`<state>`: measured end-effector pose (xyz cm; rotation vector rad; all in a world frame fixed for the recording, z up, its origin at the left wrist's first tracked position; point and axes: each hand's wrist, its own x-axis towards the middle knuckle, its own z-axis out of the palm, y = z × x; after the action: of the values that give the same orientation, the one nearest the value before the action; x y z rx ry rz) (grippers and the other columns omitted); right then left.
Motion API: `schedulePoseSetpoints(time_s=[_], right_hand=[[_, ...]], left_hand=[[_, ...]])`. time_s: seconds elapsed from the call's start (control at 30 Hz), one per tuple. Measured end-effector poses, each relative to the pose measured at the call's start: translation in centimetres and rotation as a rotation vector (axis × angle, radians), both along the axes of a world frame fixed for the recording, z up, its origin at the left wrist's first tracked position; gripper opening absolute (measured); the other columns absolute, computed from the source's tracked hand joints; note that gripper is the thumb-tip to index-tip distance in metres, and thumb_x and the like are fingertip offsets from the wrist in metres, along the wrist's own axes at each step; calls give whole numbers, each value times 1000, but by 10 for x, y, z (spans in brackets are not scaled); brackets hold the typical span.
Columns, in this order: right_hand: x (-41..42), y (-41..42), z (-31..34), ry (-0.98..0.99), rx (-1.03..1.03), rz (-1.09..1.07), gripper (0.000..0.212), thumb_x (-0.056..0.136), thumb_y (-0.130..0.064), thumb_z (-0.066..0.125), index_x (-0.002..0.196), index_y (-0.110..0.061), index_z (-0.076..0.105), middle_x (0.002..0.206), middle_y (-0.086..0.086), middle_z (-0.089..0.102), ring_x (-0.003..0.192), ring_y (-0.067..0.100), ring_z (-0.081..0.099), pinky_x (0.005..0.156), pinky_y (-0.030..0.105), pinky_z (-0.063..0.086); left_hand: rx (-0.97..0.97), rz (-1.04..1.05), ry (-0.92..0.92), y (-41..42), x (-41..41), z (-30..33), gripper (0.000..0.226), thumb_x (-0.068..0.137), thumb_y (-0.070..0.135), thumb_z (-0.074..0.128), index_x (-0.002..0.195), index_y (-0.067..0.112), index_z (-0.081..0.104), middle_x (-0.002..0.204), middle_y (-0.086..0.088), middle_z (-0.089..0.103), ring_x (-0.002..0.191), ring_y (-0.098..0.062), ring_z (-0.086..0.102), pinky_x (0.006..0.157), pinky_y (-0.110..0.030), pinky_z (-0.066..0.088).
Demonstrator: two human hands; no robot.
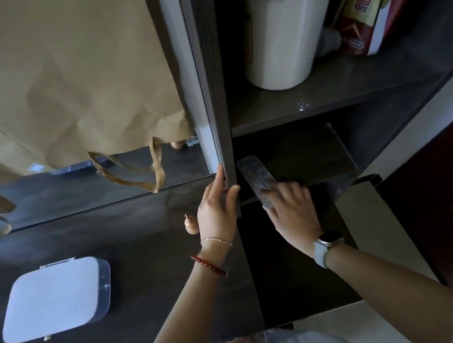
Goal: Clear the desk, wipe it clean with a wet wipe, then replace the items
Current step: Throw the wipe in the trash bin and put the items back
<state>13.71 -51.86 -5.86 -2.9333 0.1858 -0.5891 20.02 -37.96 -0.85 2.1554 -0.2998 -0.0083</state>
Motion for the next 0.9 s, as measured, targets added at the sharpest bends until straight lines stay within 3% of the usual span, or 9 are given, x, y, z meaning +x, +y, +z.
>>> schedulePoseSetpoints(time_s=[0.07, 0.17, 0.23, 0.3, 0.43, 0.57, 0.67, 0.77, 0.9], right_hand=[[-9, -5, 11, -121, 206, 57, 22, 85, -20, 52, 106, -15, 59, 104, 8, 62, 93, 25, 55, 78, 34, 45], [-33, -14, 29, -231, 591, 70, 30, 92, -31, 48, 102, -6, 61, 92, -1, 63, 88, 6, 56, 77, 19, 46], [-51, -15, 37, -189, 780, 19, 38, 91, -40, 46, 96, -5, 61, 76, -15, 58, 73, -4, 57, 66, 9, 43], [-64, -9, 38, -99, 897, 4, 36, 87, -41, 46, 92, -9, 62, 65, -14, 57, 65, -3, 58, 59, 8, 40], [-73, 22, 35, 71, 1108, 22, 26, 87, -42, 50, 91, -19, 62, 72, -19, 64, 64, -5, 59, 58, 7, 41], [-57, 66, 38, 232, 1304, -65, 10, 92, -17, 53, 90, -18, 62, 76, -1, 66, 64, 6, 63, 59, 24, 51], [-39, 99, 50, 366, 1603, -15, 17, 94, -5, 47, 99, -10, 62, 84, 5, 66, 73, 9, 66, 66, 23, 56], [-26, 122, 54, 407, 1596, 81, 26, 94, 2, 43, 108, -12, 60, 91, 4, 66, 88, 13, 65, 80, 26, 55], [-19, 134, 47, 288, 1324, 113, 28, 94, 1, 44, 110, -14, 61, 92, -2, 66, 84, 2, 64, 76, 16, 50]], left_hand=[[-13, -1, 46, 3, -2, -4, 46, 89, 19, 56, 133, 16, 45, 114, -6, 57, 98, -16, 60, 79, -8, 35], [-67, -33, 177, 12, -15, -14, 43, 87, 15, 59, 128, 11, 49, 121, -7, 49, 96, -17, 61, 77, 4, 33], [-149, -32, 295, 19, -29, -21, 40, 87, 16, 60, 125, 10, 51, 123, -9, 47, 96, -15, 59, 72, 5, 36], [-231, -14, 409, 27, -41, -27, 39, 87, 18, 59, 125, 13, 50, 126, -9, 48, 97, -10, 56, 76, -3, 42], [-269, -121, 591, 51, -55, -36, 45, 84, 23, 62, 126, 21, 45, 133, -9, 45, 98, -4, 56, 81, -13, 48], [-96, -320, 413, 90, -64, -40, 78, 64, 57, 66, 130, 37, 29, 139, 2, 30, 130, -6, 29, 106, -26, 31], [-10, -417, 312, 114, -63, -42, 75, 67, 47, 66, 129, 45, 24, 132, 8, 38, 125, -4, 36, 102, -21, 33], [-254, -227, 392, 127, -61, -39, 33, 79, 26, 57, 110, 33, 50, 101, 5, 62, 91, -5, 61, 78, -23, 50], [-719, 215, 697, 148, -60, -38, 10, 90, 7, 52, 97, 12, 57, 93, -10, 65, 82, -18, 67, 67, -29, 58]])
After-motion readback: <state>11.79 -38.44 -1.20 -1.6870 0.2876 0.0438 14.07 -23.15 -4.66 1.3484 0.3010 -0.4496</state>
